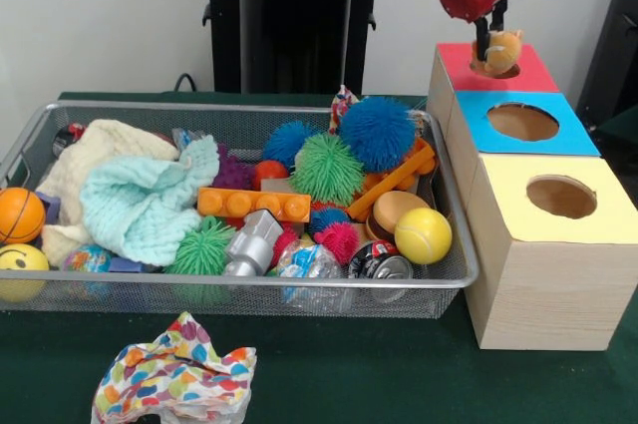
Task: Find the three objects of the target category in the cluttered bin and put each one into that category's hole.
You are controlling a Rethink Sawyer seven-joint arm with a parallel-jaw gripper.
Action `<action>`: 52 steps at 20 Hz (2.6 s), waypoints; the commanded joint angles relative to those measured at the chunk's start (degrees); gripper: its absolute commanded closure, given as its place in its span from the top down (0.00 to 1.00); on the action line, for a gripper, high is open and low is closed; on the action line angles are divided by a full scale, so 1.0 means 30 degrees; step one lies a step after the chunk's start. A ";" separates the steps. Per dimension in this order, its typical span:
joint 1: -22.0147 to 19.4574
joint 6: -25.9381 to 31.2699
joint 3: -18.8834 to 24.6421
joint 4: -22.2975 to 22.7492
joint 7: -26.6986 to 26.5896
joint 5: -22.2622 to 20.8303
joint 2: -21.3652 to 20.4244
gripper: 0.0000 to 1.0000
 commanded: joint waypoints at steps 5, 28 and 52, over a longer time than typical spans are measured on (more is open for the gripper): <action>0.0757 -0.1945 -0.1033 -0.0467 0.5913 0.0853 0.2280 0.00; 0.3199 0.1270 -0.2052 0.1170 0.8064 0.3642 0.2626 0.00; 0.3036 0.0002 -0.2505 0.0544 0.5880 0.1822 0.5845 0.00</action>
